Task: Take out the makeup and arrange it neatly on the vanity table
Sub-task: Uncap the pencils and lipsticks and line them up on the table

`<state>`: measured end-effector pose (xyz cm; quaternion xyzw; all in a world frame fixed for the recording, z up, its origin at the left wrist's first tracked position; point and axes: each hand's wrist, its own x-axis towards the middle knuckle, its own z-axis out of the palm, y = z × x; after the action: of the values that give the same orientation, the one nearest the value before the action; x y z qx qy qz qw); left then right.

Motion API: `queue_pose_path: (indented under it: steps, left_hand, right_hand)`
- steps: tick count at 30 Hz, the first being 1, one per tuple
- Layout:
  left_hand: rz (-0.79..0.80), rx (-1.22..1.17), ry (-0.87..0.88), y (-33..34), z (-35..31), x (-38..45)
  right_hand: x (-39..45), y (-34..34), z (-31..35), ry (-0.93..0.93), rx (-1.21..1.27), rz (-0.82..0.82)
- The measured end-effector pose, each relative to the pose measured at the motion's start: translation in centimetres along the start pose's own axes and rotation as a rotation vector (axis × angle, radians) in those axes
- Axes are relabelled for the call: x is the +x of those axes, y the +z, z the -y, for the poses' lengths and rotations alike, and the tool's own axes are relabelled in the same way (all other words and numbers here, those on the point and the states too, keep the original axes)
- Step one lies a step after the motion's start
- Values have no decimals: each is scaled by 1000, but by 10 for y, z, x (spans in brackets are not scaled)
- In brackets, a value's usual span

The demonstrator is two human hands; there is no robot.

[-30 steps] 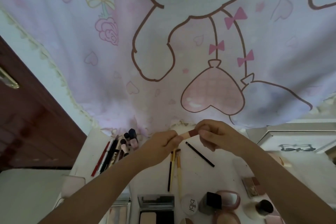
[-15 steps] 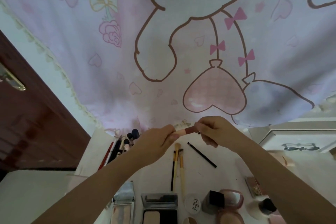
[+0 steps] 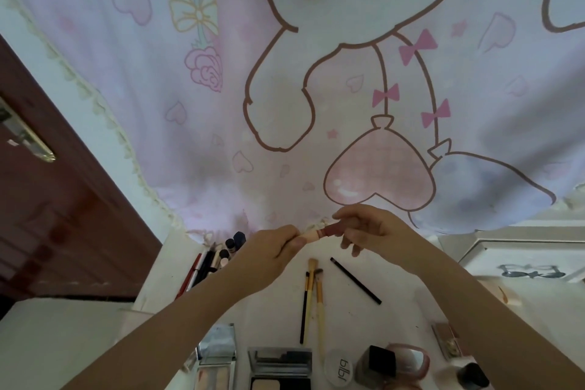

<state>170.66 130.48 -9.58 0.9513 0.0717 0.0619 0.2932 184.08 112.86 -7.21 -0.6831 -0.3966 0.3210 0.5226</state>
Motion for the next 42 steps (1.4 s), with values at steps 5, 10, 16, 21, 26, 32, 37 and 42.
queue_pose_path:
  steps: [5,10,16,21,26,32,37,42]
  left_hand:
    - [2,-28,-24,2,1,-2]
    - [126,-52,-49,12,10,-8]
    - [174,106,-86,40,30,-17]
    - [43,-191,-359,68,50,-28]
    - [-136,-400,-542,87,74,-41]
    - [-198,-425,-637,110,82,-37]
    - [-295,-440,-747,121,87,-25]
    - [-295,-340,-846,131,101,-23]
  right_hand:
    - [6,6,-3,34,-72,-40]
    - [9,10,-10,10,-66,-8]
    - [15,25,-24,64,-38,144]
    - [23,27,-55,162,-167,83]
    - [27,23,-105,276,-457,19]
    - [27,19,-151,381,-685,38]
    - [24,13,-177,432,-763,-17]
    - [18,12,-191,491,-769,42]
